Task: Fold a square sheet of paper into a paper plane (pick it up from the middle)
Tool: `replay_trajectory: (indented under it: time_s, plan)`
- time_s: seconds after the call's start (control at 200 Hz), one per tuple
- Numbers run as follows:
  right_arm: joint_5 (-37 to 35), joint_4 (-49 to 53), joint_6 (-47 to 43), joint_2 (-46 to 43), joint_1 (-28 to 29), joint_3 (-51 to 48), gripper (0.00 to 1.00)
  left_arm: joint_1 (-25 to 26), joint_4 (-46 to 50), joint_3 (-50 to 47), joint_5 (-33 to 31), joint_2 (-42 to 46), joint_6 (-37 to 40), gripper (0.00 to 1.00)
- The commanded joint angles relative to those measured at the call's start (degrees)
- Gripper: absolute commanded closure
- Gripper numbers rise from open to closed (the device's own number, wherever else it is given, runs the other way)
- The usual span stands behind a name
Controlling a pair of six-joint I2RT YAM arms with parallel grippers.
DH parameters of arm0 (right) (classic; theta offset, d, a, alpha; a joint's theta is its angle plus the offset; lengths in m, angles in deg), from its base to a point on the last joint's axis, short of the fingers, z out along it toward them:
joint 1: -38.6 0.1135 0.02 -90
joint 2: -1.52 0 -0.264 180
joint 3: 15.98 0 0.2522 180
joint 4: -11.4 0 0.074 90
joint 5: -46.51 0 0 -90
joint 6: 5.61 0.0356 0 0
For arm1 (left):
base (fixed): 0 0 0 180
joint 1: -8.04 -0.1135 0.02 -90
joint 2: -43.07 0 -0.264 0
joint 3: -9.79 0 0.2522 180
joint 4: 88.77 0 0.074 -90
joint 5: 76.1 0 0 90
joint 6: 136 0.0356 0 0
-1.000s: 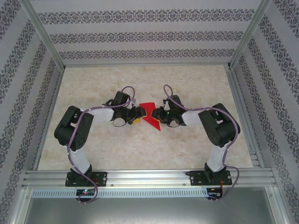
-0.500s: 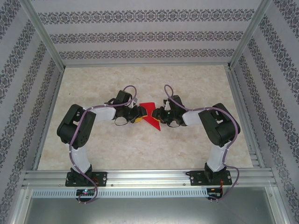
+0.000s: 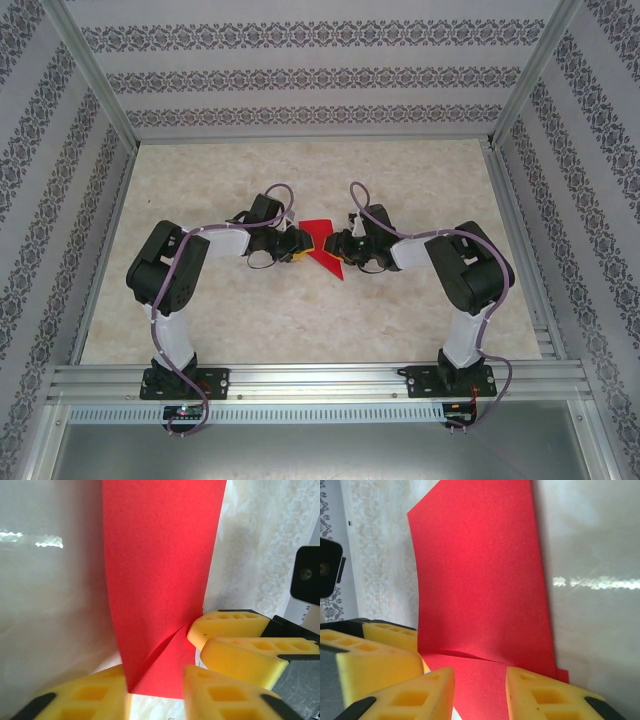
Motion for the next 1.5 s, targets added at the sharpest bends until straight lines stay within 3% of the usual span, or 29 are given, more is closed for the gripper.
replay_trajectory:
  time_s: [0.0,0.235,0.42,0.584,0.664,0.839,0.969,1.139,1.494]
  plan:
    - [-4.6,2.5,-6.7,0.4,-0.3,-0.9,0.66,0.8,-1.7,1.2,-1.0,-0.7,-0.8,0.74]
    - [-7.5,2.2,-14.2,-3.7,0.3,-0.4,0.56,1.1,-3.3,0.1,-1.3,0.4,-2.8,0.93]
    - [-14.4,3.7,-25.2,-11.2,3.0,-1.4,0.46,1.4,-3.3,0.1,-1.9,1.9,-4.2,0.96]
    - [-31.4,5.5,-37.6,-17.6,9.7,-4.1,0.49,1.7,-2.2,0.8,-2.5,2.9,-4.8,0.97]
    - [-36.0,4.4,-42.6,-18.4,11.7,-5.9,0.51,1.8,-1.5,1.3,-2.7,3.0,-4.8,0.96]
    - [-36.5,3.1,-49.8,-17.4,12.9,-7.8,0.49,1.8,-0.1,2.1,-2.7,3.0,-4.6,0.96]
    - [-38.1,-4.5,-58.5,-16.4,17.4,-11.6,0.47,1.8,0.8,2.9,-2.7,2.9,-4.5,0.96]
    - [-40.0,-7.1,-60.3,-12.9,18.5,-10.9,0.49,1.8,1.8,3.3,-2.9,3.0,-4.3,0.96]
    - [-44.2,-13.6,-61.8,-8.1,19.1,-10.1,0.62,1.8,3.0,3.5,-2.9,3.4,-4.0,0.96]
